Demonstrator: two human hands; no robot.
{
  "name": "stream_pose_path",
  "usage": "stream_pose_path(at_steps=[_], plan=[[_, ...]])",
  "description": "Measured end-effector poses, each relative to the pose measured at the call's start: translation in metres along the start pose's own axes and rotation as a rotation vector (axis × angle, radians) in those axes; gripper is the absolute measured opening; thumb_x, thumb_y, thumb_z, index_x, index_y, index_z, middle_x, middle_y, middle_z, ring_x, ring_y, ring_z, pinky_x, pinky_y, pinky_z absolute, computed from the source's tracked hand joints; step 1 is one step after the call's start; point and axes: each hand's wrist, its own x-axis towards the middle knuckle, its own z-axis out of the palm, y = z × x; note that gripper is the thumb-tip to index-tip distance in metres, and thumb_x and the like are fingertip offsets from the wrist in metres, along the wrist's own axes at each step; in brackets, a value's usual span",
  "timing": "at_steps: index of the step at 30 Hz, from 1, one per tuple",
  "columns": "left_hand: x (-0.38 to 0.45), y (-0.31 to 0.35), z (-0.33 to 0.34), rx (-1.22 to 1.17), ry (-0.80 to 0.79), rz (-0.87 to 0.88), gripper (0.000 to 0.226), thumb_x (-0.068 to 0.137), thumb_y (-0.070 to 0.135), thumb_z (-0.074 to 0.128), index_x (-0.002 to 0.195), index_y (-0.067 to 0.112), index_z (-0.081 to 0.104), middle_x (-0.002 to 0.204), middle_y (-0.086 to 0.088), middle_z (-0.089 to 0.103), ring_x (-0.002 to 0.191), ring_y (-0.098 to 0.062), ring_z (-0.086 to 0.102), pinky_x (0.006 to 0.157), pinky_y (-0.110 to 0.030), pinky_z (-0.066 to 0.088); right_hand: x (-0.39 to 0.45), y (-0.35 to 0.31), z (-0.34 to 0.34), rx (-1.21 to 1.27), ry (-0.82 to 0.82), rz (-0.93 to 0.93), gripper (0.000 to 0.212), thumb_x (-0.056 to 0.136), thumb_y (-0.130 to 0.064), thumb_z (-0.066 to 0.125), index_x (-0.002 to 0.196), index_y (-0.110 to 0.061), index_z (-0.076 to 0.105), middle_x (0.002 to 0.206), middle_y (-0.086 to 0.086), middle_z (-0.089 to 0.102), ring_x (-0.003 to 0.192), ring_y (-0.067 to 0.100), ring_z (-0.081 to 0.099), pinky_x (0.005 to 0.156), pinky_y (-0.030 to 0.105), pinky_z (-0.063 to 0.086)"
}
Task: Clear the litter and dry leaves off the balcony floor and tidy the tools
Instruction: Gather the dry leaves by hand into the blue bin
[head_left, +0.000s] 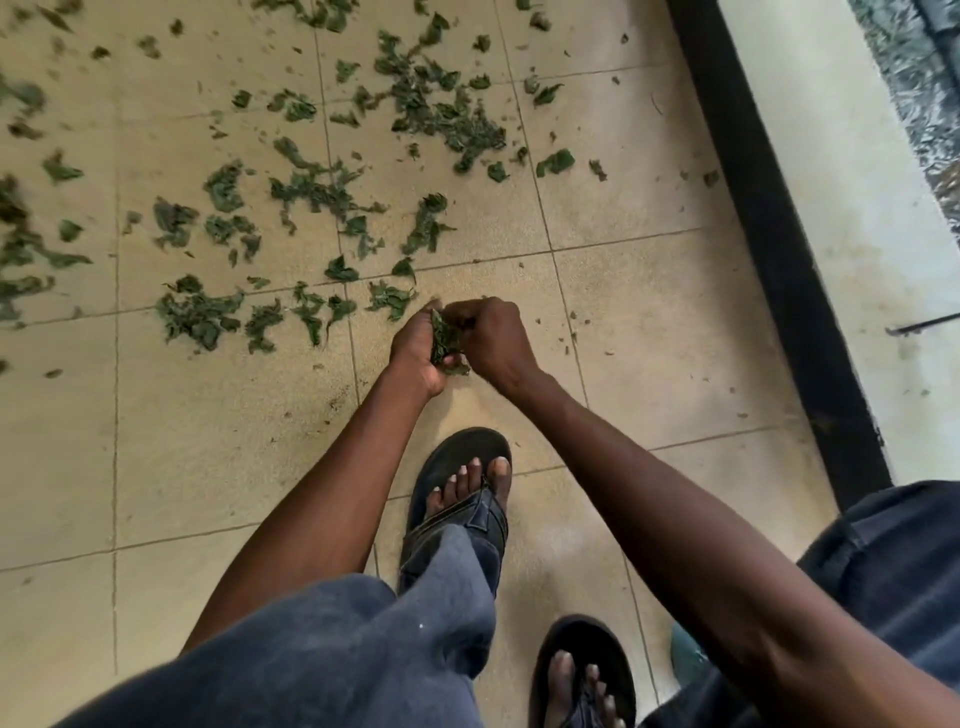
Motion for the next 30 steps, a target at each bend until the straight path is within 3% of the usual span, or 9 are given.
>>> stream_pose_path(at_steps=[5, 8, 10, 13, 15, 17, 20, 24, 30], plan=[[-0.005, 0.017, -0.02, -0.116, -0.03, 0.031, 0.029, 0.094, 0.034, 0.058, 0.074, 0.016, 0.069, 0.073, -0.004, 0.066, 0.062, -0.018, 0.062, 0.055, -0.026, 0.04, 0.008, -0.025, 0.025, 0.026, 0.054, 0.006, 0.034, 0.073, 0.009, 0.046, 0.084, -0.008, 0.074, 0.079, 0.011, 0.072, 0.071, 0.022, 0.065, 0.064, 0.038, 0.055], [-0.015, 0.026, -0.027, -0.211, -0.08, 0.041, 0.027, 0.096, 0.024, 0.053, 0.075, 0.014, 0.068, 0.075, -0.005, 0.068, 0.072, -0.019, 0.065, 0.064, -0.027, 0.051, 0.013, -0.042, 0.04, 0.01, 0.09, 0.035, 0.032, 0.073, 0.009, 0.046, 0.077, -0.012, 0.07, 0.072, 0.005, 0.062, 0.077, 0.025, 0.059, 0.067, 0.037, 0.052], [-0.018, 0.034, -0.035, -0.23, -0.053, 0.074, 0.03, 0.095, 0.017, 0.05, 0.073, 0.013, 0.07, 0.073, -0.005, 0.068, 0.063, -0.017, 0.063, 0.053, -0.023, 0.05, 0.02, -0.051, 0.044, 0.02, 0.011, 0.063, 0.03, 0.077, 0.007, 0.05, 0.076, -0.014, 0.071, 0.068, -0.004, 0.056, 0.082, 0.023, 0.057, 0.075, 0.037, 0.051], [-0.017, 0.05, -0.054, -0.169, 0.034, 0.148, 0.02, 0.09, 0.009, 0.047, 0.078, 0.013, 0.062, 0.061, -0.001, 0.056, 0.037, -0.011, 0.041, 0.031, -0.015, 0.025, 0.036, -0.051, 0.036, 0.328, -0.245, 0.079, 0.014, 0.079, 0.001, 0.066, 0.083, -0.008, 0.077, 0.079, 0.003, 0.074, 0.076, 0.014, 0.068, 0.075, 0.032, 0.056], [-0.014, 0.065, -0.068, -0.233, 0.102, 0.172, 0.018, 0.093, 0.014, 0.056, 0.075, 0.016, 0.054, 0.051, 0.002, 0.047, 0.033, -0.01, 0.036, 0.03, -0.015, 0.02, 0.052, -0.041, 0.029, 0.404, -0.143, 0.094, 0.013, 0.085, -0.009, 0.069, 0.095, -0.006, 0.076, 0.097, 0.006, 0.075, 0.084, 0.012, 0.069, 0.076, 0.029, 0.054], [-0.011, 0.077, -0.077, -0.286, 0.114, 0.178, 0.022, 0.093, 0.019, 0.062, 0.073, 0.017, 0.054, 0.049, 0.004, 0.045, 0.037, -0.01, 0.035, 0.033, -0.016, 0.02, 0.076, -0.023, 0.025, 0.268, 0.036, 0.14, 0.028, 0.089, -0.025, 0.068, 0.113, -0.009, 0.071, 0.116, 0.006, 0.07, 0.101, 0.015, 0.065, 0.083, 0.028, 0.049], [-0.005, 0.085, -0.081, -0.323, 0.103, 0.176, 0.023, 0.093, 0.02, 0.063, 0.072, 0.017, 0.055, 0.05, 0.004, 0.046, 0.04, -0.011, 0.036, 0.033, -0.017, 0.02, 0.123, -0.003, 0.02, 0.08, 0.062, 0.191, 0.076, 0.084, -0.046, 0.07, 0.143, -0.006, 0.043, 0.148, 0.013, 0.044, 0.134, 0.026, 0.042, 0.11, 0.037, 0.038], [0.002, 0.086, -0.087, -0.357, 0.085, 0.152, 0.022, 0.092, 0.02, 0.064, 0.072, 0.017, 0.055, 0.052, 0.003, 0.046, 0.039, -0.01, 0.036, 0.032, -0.016, 0.021, 0.173, -0.002, 0.02, -0.181, -0.143, 0.129, 0.106, 0.073, -0.06, 0.074, 0.152, -0.009, 0.025, 0.158, 0.015, 0.023, 0.144, 0.032, 0.024, 0.118, 0.041, 0.026], [0.009, 0.082, -0.107, -0.383, 0.11, 0.122, 0.023, 0.094, 0.021, 0.06, 0.072, 0.016, 0.053, 0.061, -0.002, 0.056, 0.041, -0.012, 0.041, 0.03, -0.016, 0.022, 0.151, -0.003, 0.059, -0.585, -0.521, -0.24, 0.107, 0.071, -0.052, 0.079, 0.154, -0.026, 0.017, 0.16, 0.009, 0.015, 0.145, 0.038, 0.014, 0.116, 0.059, 0.021]])
